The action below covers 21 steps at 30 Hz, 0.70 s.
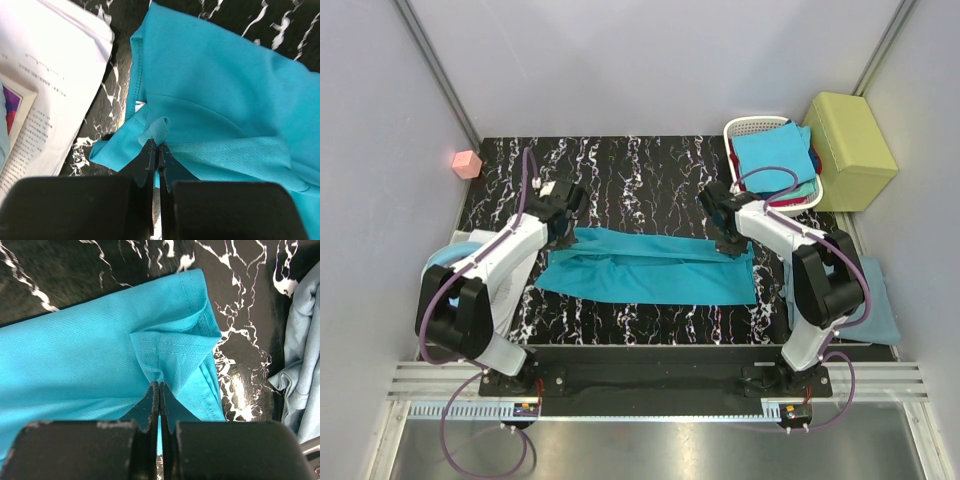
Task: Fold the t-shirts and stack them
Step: Fold the other side of the tshirt into a rectangle
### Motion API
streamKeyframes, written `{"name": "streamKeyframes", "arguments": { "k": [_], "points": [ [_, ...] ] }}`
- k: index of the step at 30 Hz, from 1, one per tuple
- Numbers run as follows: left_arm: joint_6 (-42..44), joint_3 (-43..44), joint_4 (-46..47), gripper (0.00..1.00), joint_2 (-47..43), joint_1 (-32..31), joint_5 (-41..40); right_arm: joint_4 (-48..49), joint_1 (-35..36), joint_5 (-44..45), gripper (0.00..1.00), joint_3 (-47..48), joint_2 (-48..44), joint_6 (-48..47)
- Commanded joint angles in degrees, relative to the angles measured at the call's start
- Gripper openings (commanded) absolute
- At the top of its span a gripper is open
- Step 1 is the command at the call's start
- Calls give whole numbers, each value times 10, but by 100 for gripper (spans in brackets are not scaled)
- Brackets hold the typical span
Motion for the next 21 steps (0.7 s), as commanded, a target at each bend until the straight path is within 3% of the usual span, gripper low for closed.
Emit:
{"name": "streamKeyframes", "arguments": {
  "k": [1,9,21],
  "points": [
    [-12,-19,9,0,-19,-3,-16,15,5,13,0,-19,-25,18],
    [1,10,18,0,11,-5,-26,20,4,25,0,16,-8,0],
    [32,228,-9,0,116,-2,-41,-27,4,91,0,265,83,-51]
  ]
}}
